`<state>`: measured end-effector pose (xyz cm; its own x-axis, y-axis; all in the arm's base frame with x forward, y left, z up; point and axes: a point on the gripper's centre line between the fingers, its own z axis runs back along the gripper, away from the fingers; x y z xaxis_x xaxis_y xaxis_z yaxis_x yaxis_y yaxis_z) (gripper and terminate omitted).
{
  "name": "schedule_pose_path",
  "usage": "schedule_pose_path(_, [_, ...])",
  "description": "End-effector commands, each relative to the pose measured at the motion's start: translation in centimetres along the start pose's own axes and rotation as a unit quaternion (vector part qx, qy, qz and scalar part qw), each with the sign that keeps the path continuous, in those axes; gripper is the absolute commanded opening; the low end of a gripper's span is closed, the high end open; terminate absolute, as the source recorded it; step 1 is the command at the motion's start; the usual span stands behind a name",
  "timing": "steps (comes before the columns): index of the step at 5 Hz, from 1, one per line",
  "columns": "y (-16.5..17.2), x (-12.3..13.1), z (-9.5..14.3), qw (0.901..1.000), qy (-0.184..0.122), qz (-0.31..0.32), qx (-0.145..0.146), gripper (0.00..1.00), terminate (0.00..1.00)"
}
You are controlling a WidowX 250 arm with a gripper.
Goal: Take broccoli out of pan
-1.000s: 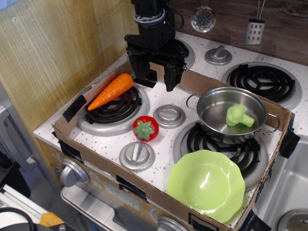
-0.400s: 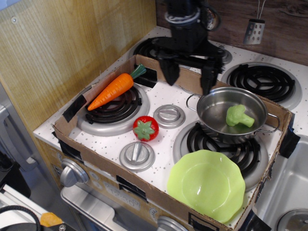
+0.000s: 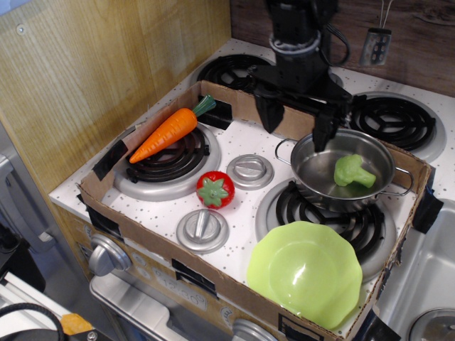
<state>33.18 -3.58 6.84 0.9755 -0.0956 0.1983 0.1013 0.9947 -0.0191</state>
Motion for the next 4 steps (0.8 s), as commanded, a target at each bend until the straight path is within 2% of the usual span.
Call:
schedule_pose_path(1, [-1.8, 1.5, 0.2, 0.999, -0.042, -0.015, -0.007, 1.0, 0.0])
schedule_pose_path(2, [-2.6, 1.7, 0.2, 0.9985, -0.05, -0.021, -0.01, 1.0, 0.0])
schedule_pose_path(4, [-3.2, 0.7, -2.6, 0.9973, -0.065, -0.012, -0.033, 1.0, 0.0])
